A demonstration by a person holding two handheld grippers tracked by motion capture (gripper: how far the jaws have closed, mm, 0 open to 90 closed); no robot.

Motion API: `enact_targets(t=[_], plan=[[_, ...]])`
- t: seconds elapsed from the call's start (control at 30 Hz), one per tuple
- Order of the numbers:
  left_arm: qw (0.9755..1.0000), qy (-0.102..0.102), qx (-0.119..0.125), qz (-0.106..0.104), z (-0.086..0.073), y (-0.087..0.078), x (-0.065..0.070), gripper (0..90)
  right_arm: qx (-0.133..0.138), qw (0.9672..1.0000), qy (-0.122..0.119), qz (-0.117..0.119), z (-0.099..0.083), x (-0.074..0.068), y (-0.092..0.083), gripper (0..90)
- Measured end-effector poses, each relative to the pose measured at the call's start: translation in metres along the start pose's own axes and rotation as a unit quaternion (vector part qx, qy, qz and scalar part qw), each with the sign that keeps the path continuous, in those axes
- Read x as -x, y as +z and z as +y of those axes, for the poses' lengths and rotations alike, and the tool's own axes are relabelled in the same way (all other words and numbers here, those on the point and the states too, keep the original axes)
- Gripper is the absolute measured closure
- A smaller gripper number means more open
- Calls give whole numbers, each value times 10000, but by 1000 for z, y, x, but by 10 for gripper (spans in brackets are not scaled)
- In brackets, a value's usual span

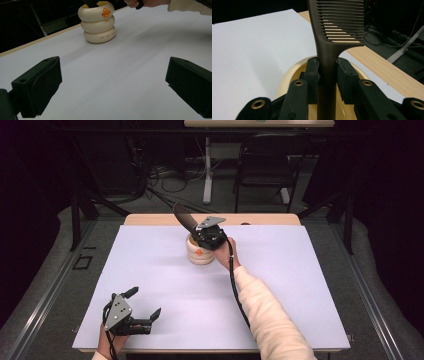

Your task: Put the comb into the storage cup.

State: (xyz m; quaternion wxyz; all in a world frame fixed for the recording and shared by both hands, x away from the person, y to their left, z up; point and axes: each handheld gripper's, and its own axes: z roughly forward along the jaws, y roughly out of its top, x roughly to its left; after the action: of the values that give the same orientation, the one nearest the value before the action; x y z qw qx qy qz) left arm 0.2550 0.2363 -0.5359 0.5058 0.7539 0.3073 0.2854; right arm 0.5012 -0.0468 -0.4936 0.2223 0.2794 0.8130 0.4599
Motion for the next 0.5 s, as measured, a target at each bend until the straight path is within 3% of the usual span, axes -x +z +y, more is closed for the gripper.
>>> enact_targets(t=[0.4, 0.5], plan=[[10000, 2, -3, 5, 0, 0, 0, 6, -148, 9999, -45, -18, 1, 1, -1, 713], [10000, 4, 1, 8, 0, 0, 0, 6, -164, 9998, -22, -52, 1, 1, -1, 647]])
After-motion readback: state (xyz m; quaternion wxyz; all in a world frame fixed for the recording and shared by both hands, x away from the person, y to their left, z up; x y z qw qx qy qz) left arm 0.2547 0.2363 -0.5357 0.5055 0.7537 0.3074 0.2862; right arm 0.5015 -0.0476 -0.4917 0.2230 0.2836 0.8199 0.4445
